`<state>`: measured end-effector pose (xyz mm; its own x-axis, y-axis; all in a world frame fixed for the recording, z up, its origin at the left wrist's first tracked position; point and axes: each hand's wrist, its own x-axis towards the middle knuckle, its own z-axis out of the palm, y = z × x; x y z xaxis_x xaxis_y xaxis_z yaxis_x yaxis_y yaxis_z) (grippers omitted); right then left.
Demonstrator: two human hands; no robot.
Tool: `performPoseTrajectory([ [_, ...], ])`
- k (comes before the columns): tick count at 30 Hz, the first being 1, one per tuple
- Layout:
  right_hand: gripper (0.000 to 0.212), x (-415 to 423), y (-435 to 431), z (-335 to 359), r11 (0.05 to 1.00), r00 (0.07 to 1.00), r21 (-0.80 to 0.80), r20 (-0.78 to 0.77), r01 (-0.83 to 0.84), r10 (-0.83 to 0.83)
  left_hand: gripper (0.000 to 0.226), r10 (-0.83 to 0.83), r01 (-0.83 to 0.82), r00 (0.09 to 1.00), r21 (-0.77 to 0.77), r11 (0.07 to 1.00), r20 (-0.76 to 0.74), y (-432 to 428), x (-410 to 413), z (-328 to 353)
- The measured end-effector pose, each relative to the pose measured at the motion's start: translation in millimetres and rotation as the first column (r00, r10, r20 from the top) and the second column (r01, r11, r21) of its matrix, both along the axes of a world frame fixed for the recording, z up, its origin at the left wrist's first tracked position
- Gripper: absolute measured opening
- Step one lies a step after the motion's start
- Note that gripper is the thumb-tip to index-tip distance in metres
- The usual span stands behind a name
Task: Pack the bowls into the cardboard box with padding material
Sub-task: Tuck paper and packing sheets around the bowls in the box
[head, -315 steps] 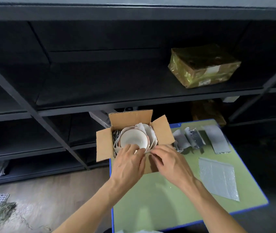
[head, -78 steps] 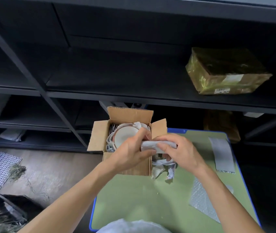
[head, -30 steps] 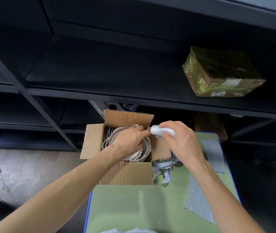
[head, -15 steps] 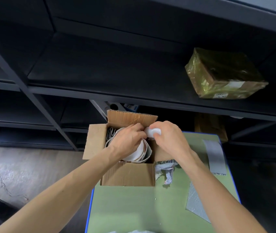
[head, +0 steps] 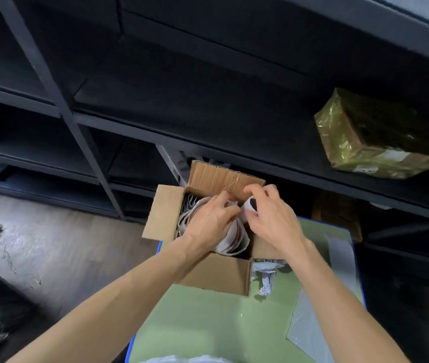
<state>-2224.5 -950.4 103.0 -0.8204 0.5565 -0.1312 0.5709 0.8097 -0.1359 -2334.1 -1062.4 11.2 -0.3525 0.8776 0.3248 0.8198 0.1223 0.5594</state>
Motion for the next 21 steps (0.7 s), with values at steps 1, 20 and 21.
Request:
performPoseTrajectory([
  [1, 0.037, 4, 3, 0, 0.999, 0.998, 0.036, -0.047, -0.030, 0.032, 0.018, 0.014, -0.014, 1.000, 0.004, 1.000, 0.007, 0, 1, 0],
  [20, 0.019, 13, -4, -45, 0.973, 0.977, 0.218, -0.179, -0.079, 0.119, 0.023, 0.033, -0.033, 0.996, -0.010, 0.999, 0.085, 1, 4, -1],
  [21, 0.019, 12, -5, -49, 0.971, 0.980, 0.225, -0.159, -0.081, 0.119, 0.021, 0.036, -0.036, 0.995, -0.002, 0.999, 0.088, 0, 5, 0],
])
